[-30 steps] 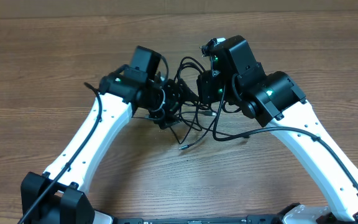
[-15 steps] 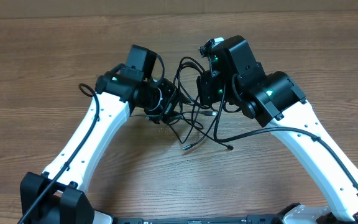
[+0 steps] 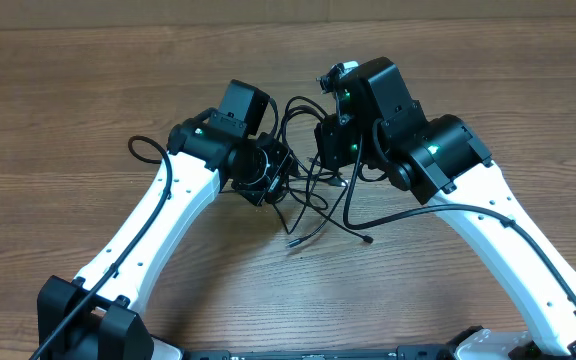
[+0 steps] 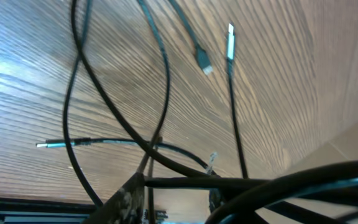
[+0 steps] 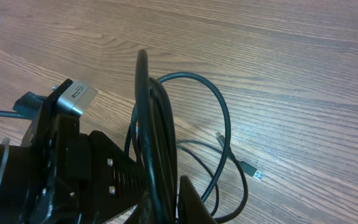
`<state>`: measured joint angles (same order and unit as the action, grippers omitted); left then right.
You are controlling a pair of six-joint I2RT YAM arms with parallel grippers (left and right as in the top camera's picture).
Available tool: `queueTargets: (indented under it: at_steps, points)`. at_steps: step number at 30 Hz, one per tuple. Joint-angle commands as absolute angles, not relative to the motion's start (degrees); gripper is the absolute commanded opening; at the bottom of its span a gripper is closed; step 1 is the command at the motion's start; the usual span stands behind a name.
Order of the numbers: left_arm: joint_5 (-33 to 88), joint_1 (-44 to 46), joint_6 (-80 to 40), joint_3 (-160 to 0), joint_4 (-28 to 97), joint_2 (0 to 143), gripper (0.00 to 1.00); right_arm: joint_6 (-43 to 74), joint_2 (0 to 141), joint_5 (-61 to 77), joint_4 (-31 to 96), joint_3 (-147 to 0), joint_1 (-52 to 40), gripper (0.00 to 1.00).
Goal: Untangle cables
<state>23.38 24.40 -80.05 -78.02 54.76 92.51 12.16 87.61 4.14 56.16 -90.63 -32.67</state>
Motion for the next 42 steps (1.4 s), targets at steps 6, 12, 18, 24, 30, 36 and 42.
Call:
queueTargets:
  at_steps: [6,12,18,24,30,36,42]
  points:
    - [20.64,26.30,-81.43,-77.82,55.70,92.62,0.13,11.92,87.24,4.10,55.16,-91.07,-32.51,0.04]
    - [29.47,24.53,-81.30,-77.84,58.87,92.36,0.04,10.52,87.24,3.90,56.84,-91.07,-32.51,0.04]
    - [46.76,18.04,-67.31,-77.89,57.80,92.14,0.04,8.45,87.24,3.95,58.98,-91.07,-32.51,0.04]
    - [59.61,11.31,-51.20,-77.89,56.93,92.14,0.04,8.45,87.24,3.92,59.27,-91.07,-32.51,0.04]
    - [82.41,5.19,-31.40,-77.89,56.71,92.14,0.04,8.40,87.24,3.90,59.11,-89.93,-32.51,0.04]
    - [88.33,-3.33,-25.21,-77.89,55.57,92.14,0.04,8.40,87.24,3.90,59.31,-89.52,-32.51,0.04]
    - [89.58,-11.92,-24.64,-77.89,54.98,92.14,0.04,7.11,87.24,3.90,59.94,-89.52,-32.51,0.04]
